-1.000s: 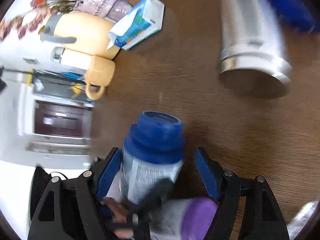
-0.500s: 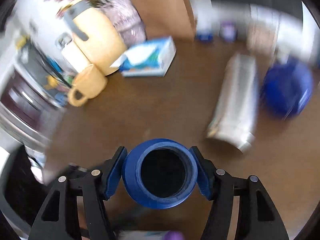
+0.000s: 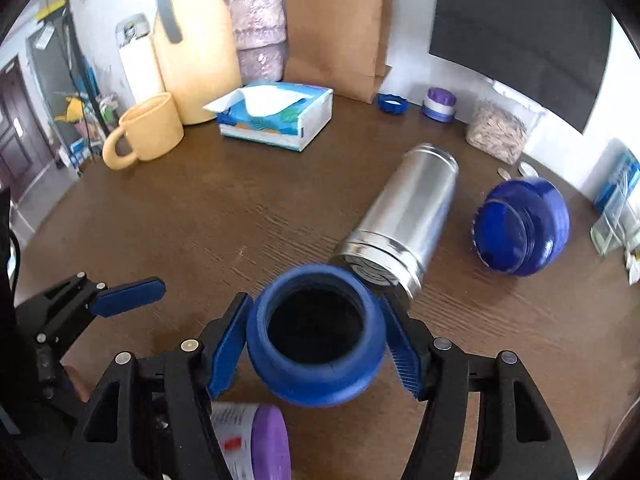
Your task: Flip cup upright
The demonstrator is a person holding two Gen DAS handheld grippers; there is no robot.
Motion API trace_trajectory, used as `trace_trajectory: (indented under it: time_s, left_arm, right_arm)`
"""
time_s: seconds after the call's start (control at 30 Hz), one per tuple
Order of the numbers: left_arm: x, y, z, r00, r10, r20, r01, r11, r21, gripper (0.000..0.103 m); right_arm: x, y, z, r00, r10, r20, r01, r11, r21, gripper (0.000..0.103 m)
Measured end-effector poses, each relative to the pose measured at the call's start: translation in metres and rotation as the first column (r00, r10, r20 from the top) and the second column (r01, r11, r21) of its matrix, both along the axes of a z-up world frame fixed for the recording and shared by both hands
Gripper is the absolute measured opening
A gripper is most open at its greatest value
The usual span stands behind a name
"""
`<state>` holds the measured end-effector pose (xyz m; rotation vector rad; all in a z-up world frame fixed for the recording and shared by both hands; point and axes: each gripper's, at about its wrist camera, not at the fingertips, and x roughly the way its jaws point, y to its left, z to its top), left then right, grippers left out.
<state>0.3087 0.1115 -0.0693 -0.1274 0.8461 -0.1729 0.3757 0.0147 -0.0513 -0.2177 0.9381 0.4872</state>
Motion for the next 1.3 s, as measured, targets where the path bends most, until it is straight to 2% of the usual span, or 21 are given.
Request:
trace_trajectory:
  time_s: [0.1,0.17,0.23,0.33,0.4,0.5,0.7,0.8,0.87,0.97,1.07,1.2,1.3]
  left_arm:
    - [-0.009,-0.004,0.013,0.998,0.038,0.040,-0.040,0.998,0.046,0.081]
    - [-0.020,-0.008,0.026,0.995,0.055,0.080,-0.061,0.995,0.072,0.085]
    - [-0.031,-0.013,0.037,0.992,0.059,0.112,-0.069,0.994,0.088,0.094]
    - [-0.054,-0.025,0.053,0.987,0.055,0.152,-0.072,0.991,0.109,0.097]
    - [-0.070,-0.032,0.063,0.983,0.065,0.172,-0.085,0.990,0.114,0.102]
    - [-0.101,-0.044,0.078,0.976,0.067,0.208,-0.090,0.991,0.103,0.103]
    - [-0.167,-0.067,0.099,0.965,0.110,0.239,-0.145,0.981,0.132,0.103]
    - [-0.213,-0.071,0.096,0.957,0.147,0.250,-0.183,0.975,0.127,0.103]
    - [-0.246,-0.076,0.092,0.955,0.120,0.273,-0.164,0.976,0.145,0.103]
    - [-0.281,-0.083,0.085,0.952,0.126,0.278,-0.178,0.969,0.172,0.103]
    - [-0.298,-0.089,0.075,0.954,0.143,0.263,-0.200,0.958,0.205,0.103]
    - [-0.308,-0.094,0.065,0.962,0.144,0.231,-0.191,0.961,0.199,0.103]
    - [-0.310,-0.096,0.067,0.958,0.156,0.239,-0.204,0.961,0.188,0.103]
  right_arm:
    - [-0.011,-0.013,0.017,0.999,-0.030,0.017,0.030,0.999,0.022,0.079]
    - [-0.024,-0.026,0.031,0.999,-0.039,0.025,0.038,0.998,0.053,0.080]
    - [-0.040,-0.042,0.046,0.996,-0.070,0.046,0.067,0.996,0.058,0.080]
    - [-0.067,-0.071,0.063,0.990,-0.115,0.086,0.110,0.992,0.060,0.080]
    - [-0.086,-0.092,0.070,0.985,-0.148,0.093,0.142,0.987,0.070,0.080]
    - [-0.117,-0.120,0.076,0.980,-0.177,0.095,0.168,0.981,0.092,0.080]
    - [-0.186,-0.159,0.078,0.972,-0.214,0.098,0.201,0.971,0.129,0.080]
    - [-0.227,-0.170,0.081,0.965,-0.223,0.140,0.201,0.967,0.154,0.080]
    - [-0.257,-0.178,0.081,0.954,-0.243,0.174,0.217,0.963,0.158,0.080]
    - [-0.290,-0.190,0.077,0.944,-0.276,0.181,0.242,0.952,0.190,0.080]
    - [-0.320,-0.191,0.062,0.933,-0.315,0.175,0.286,0.943,0.170,0.080]
    - [-0.346,-0.187,0.036,0.935,-0.335,0.113,0.313,0.934,0.173,0.080]
    - [-0.358,-0.182,0.033,0.924,-0.350,0.152,0.326,0.932,0.161,0.080]
